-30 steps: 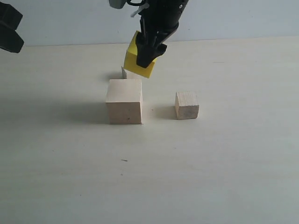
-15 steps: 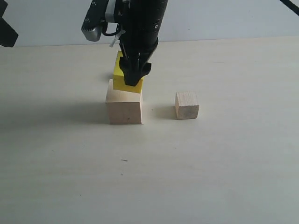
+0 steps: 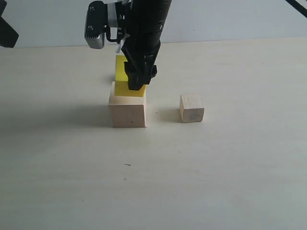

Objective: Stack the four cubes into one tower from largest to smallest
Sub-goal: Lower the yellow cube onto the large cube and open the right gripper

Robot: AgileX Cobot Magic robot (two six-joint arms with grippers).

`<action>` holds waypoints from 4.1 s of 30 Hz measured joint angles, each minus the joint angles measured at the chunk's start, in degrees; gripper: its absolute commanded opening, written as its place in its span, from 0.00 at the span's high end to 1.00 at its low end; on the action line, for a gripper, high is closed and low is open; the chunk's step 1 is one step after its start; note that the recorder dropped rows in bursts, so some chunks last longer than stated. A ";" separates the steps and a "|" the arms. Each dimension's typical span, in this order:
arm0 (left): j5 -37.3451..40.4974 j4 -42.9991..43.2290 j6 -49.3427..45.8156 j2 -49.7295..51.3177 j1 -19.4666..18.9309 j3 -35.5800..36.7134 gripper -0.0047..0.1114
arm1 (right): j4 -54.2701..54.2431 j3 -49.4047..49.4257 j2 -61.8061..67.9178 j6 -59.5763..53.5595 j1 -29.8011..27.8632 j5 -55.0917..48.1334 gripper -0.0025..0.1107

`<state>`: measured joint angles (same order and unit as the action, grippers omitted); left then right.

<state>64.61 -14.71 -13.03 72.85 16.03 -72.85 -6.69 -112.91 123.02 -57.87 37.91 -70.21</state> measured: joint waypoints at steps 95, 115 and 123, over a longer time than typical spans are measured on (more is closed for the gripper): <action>0.00 -0.22 -1.48 0.00 0.00 0.00 0.96 | -0.45 -3.37 4.04 6.44 0.00 -0.05 0.98; 0.00 -0.22 -1.48 0.00 0.00 0.00 0.96 | -0.15 -3.37 4.04 6.44 0.00 -0.05 0.34; 0.00 -0.22 -1.69 0.00 0.00 0.00 0.96 | -0.15 -3.37 4.04 6.64 0.00 -0.05 0.34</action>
<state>64.61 -14.93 -14.72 72.85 16.03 -72.85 -6.84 -116.28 127.06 -51.23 37.91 -70.26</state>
